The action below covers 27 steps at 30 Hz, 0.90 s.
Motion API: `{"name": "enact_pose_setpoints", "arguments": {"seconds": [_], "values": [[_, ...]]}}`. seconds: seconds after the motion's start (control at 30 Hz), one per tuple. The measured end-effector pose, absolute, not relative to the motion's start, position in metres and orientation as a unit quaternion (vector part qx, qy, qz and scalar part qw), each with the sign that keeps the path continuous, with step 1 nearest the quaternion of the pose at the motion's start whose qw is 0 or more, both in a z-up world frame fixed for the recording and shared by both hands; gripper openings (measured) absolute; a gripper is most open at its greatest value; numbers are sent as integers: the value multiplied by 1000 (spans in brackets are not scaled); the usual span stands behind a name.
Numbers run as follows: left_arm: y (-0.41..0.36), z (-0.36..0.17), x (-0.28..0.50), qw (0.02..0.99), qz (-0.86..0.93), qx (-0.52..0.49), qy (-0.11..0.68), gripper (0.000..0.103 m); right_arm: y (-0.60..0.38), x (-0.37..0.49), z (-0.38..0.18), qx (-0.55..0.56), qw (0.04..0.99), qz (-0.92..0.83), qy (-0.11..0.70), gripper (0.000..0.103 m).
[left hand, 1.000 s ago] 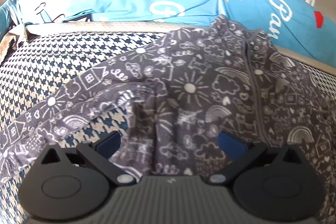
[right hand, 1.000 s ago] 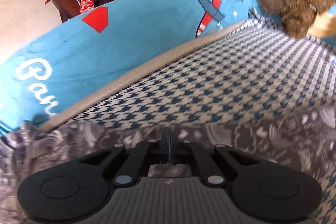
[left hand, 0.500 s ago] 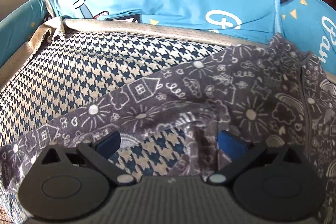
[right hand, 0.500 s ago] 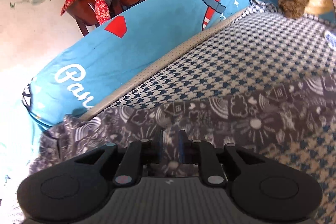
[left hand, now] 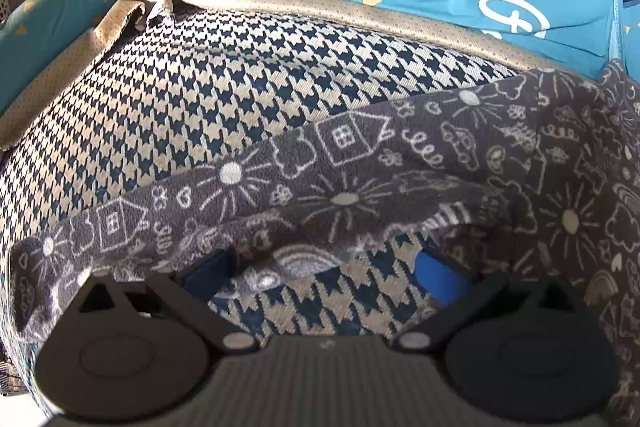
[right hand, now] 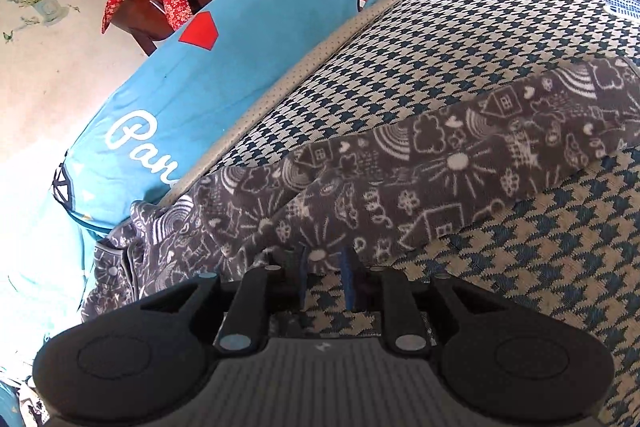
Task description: Fold clothes
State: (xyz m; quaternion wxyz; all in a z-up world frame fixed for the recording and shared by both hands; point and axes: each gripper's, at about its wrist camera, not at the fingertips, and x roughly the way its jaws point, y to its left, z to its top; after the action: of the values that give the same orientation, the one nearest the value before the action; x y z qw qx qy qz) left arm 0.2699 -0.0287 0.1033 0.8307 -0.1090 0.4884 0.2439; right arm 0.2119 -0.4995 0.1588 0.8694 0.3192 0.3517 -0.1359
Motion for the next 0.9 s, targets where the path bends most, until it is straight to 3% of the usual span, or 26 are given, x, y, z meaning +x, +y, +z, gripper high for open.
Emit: {"name": "enact_pose_setpoints", "arguments": {"seconds": [0.17,0.47,0.67,0.77,0.9], "values": [[-19,104,263,830,258,-144,473,103,-499,213,158,316,869,-129,357,27],[-13,91,259,809,289,-150,490,103,-498,216,155,317,868,-125,362,29],[-17,89,256,807,293,-146,491,103,-496,219,152,316,866,-125,368,40],[-20,93,257,804,292,-145,497,103,-495,220,151,314,863,-126,374,53],[-35,102,256,813,270,-134,498,103,-493,221,150,308,863,-130,379,60]]}}
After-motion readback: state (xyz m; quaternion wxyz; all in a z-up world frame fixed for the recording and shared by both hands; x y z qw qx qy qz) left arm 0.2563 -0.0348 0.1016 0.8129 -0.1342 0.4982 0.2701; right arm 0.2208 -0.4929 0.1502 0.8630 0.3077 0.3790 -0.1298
